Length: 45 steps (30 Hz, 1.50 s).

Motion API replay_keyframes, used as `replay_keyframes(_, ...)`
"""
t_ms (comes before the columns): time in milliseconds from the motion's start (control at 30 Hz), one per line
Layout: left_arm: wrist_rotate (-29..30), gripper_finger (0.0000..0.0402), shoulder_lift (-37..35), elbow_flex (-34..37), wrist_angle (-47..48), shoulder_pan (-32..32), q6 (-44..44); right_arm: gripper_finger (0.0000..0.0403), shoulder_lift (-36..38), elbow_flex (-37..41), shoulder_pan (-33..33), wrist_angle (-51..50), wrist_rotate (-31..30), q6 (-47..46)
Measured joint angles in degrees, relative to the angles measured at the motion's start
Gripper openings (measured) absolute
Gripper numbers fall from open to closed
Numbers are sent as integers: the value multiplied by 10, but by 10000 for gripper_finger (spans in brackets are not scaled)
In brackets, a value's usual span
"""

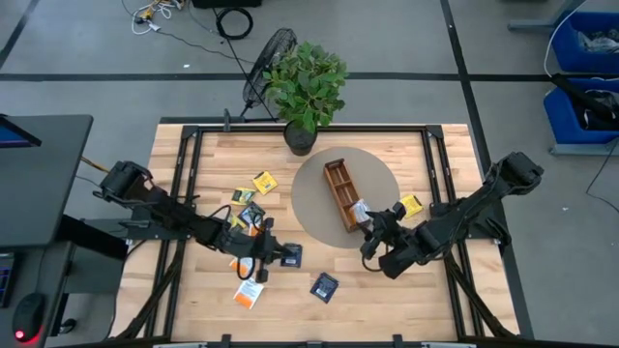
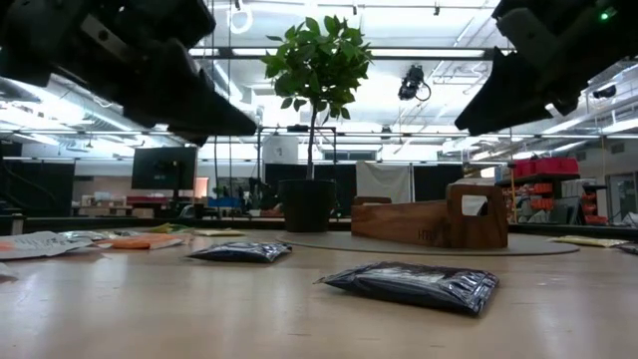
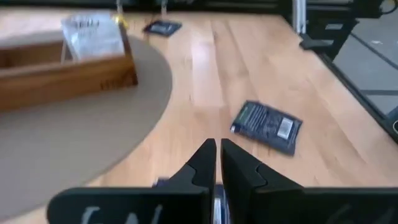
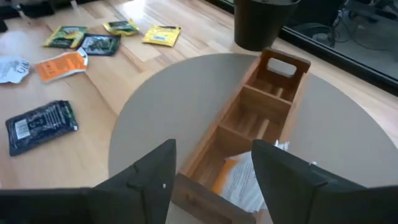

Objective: Pick & Place Tea
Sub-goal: Put the white tea bag into the bottom section of the wooden organizer

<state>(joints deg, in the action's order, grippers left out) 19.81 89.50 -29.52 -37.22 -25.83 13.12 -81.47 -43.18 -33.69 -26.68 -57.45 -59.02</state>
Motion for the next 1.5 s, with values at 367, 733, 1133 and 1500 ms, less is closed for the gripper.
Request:
replay_keyframes(367, 30, 78, -4, -105, 259, -59, -18, 220, 0, 0, 1, 9, -7, 2)
replay_keyframes(733, 98, 180, 0, -160, 498, -8, 65, 220, 0, 0, 1, 12, -6, 2)
replay_keyframes(1133, 111, 204, 0, -136, 436, -7, 26, 220, 0, 8, 1, 16, 1, -2)
replay_keyframes(1500, 21, 204, -129, 47, 180, -20, 32, 220, 0, 26, 1, 49, 14, 3)
